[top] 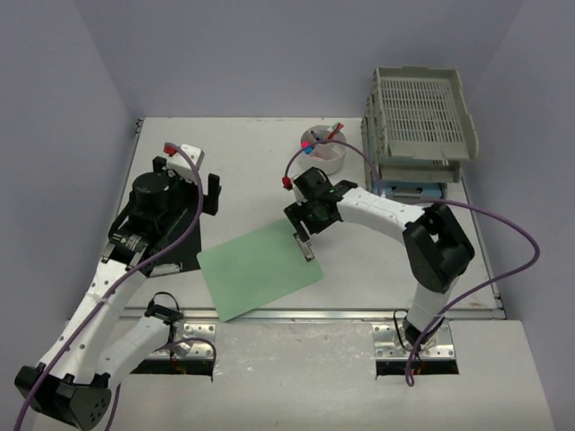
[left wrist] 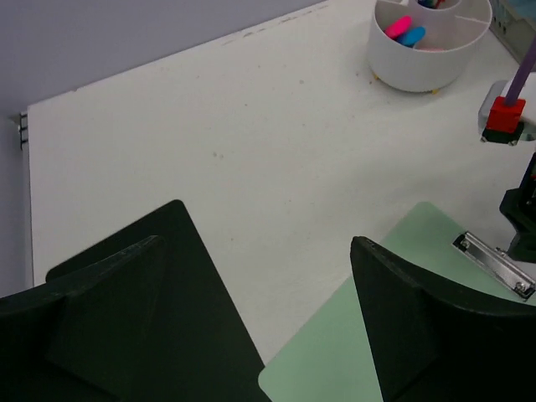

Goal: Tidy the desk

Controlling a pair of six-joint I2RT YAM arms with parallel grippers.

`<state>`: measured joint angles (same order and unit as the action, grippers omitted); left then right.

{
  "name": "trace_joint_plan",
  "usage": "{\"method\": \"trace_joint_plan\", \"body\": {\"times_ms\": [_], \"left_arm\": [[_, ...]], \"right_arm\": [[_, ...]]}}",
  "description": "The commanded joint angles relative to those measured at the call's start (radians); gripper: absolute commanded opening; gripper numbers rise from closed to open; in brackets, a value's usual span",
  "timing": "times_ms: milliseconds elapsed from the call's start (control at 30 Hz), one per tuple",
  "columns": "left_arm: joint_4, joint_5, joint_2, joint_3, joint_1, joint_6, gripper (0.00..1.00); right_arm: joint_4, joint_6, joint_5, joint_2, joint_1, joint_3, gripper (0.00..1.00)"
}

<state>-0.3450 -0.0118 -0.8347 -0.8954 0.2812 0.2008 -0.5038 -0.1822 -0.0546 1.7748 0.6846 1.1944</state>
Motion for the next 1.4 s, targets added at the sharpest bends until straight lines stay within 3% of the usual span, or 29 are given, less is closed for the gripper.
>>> {"method": "trace_joint_plan", "body": {"times_ms": [0, 500, 667, 767, 833, 900, 1367], "left_arm": [[-0.019, -0.066, 0.072, 0.039, -0.016, -0.228, 0.90], [0.056, -0.069, 0.103, 0.154, -0.017, -0.251, 0.93], [0.075, -0.074, 0.090, 0.167, -0.019, -0.253, 0.94], [0.082, -0.079, 0.080, 0.166, -0.019, -0.251, 0.94], [0.086, -0.086, 0.073, 0.167, -0.019, -0.245, 0.95], [0.091, -0.091, 0.069, 0.167, -0.019, -0.244, 0.95], [0.096, -0.099, 0.015, 0.132, -0.019, -0.289, 0.96]], "right_arm": [[-0.097, -0.184, -0.028, 0.077, 0.002, 0.081, 0.72], [-0.071, -0.187, -0.014, 0.228, 0.029, 0.137, 0.71], [-0.082, -0.220, -0.012, 0.248, 0.029, 0.121, 0.56], [-0.091, -0.247, -0.014, 0.250, 0.029, 0.098, 0.34], [-0.103, -0.274, -0.022, 0.245, 0.025, 0.070, 0.10], [-0.113, -0.297, -0.018, 0.231, 0.010, 0.051, 0.02], [-0.226, -0.546, 0.139, -0.054, -0.175, -0.220, 0.00]]}}
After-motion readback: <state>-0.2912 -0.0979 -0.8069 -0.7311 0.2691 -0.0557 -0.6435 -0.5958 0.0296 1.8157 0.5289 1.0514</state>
